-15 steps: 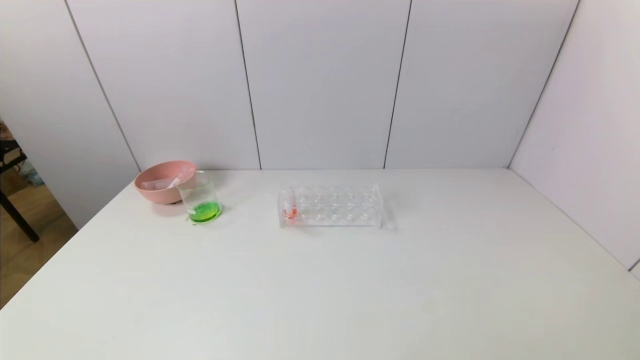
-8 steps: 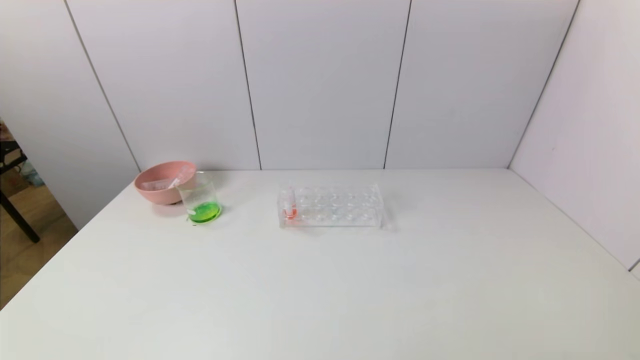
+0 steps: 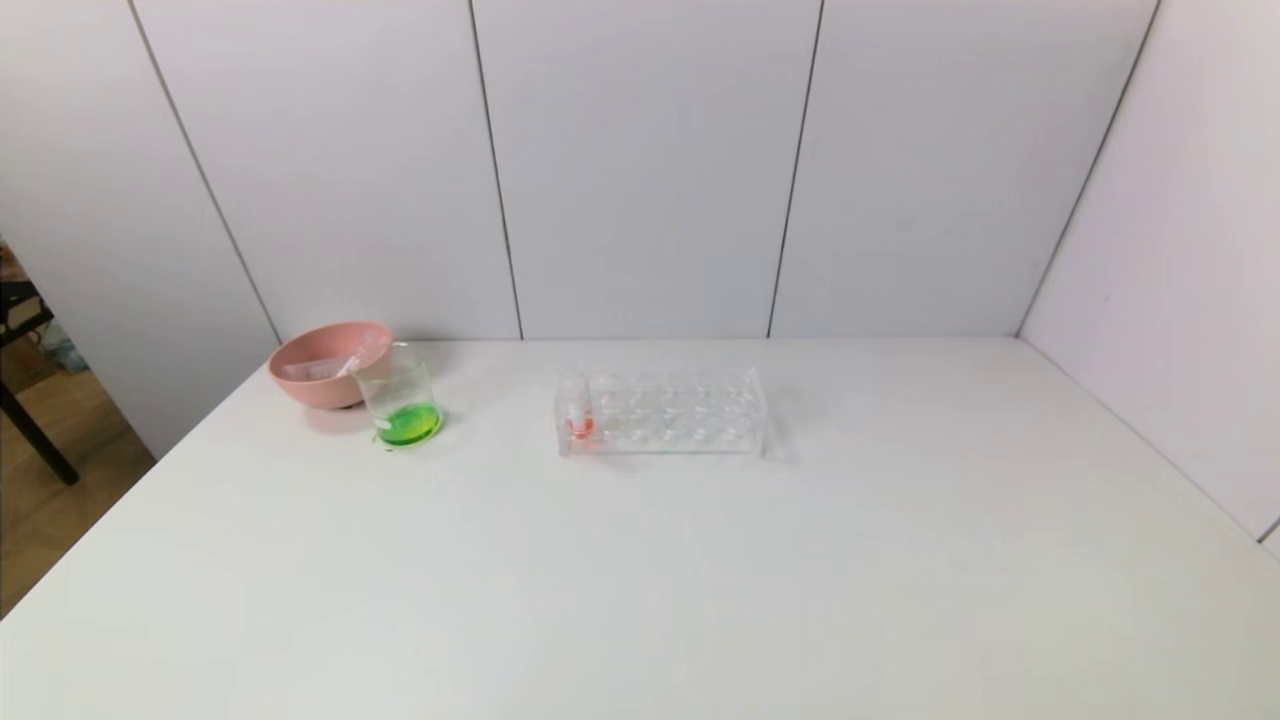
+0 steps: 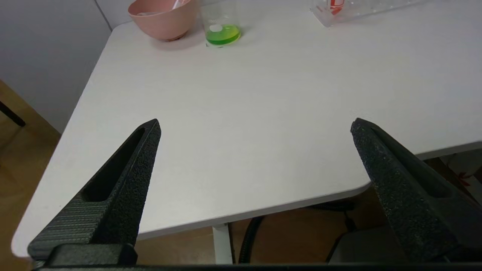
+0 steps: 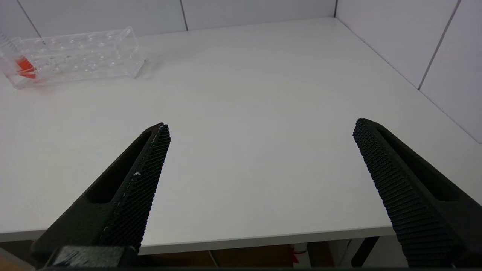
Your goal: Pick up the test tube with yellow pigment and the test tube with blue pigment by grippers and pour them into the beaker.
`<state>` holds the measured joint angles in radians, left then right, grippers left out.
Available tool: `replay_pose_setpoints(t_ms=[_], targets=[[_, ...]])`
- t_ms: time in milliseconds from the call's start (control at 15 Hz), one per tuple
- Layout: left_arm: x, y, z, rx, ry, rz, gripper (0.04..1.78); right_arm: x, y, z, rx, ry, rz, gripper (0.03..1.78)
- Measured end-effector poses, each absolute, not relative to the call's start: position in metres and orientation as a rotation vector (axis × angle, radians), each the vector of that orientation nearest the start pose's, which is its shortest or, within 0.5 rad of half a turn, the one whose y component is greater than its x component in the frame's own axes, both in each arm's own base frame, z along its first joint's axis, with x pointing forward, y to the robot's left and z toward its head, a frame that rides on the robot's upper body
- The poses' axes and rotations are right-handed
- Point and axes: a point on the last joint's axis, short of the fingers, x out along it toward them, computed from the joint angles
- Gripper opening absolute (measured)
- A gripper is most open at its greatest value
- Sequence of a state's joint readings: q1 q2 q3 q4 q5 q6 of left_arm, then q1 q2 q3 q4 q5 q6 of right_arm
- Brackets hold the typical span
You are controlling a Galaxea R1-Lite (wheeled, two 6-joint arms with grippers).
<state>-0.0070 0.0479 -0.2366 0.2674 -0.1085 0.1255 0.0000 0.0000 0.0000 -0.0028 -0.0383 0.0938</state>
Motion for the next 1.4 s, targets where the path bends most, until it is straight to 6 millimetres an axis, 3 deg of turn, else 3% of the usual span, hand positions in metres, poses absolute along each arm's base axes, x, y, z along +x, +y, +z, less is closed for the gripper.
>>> replay_pose_setpoints(t_ms=[200,400,1400], targets=[[-0.026,0.000,0.084,0.042,0.024,-0.027,1.76,-0.023,-0.001,0.076,0.094,-0.005,-0.038,1.77],[-0.023,0.001,0.079,-0.100,-0.021,0.025,1.76,-0.023,-0.001,0.076,0.094,-0.005,-0.038,1.77],[-0.023,0.001,0.077,-0.102,-0.015,0.026,1.76,-0.023,-0.001,0.076,0.094,-0.005,-0.038,1.77]])
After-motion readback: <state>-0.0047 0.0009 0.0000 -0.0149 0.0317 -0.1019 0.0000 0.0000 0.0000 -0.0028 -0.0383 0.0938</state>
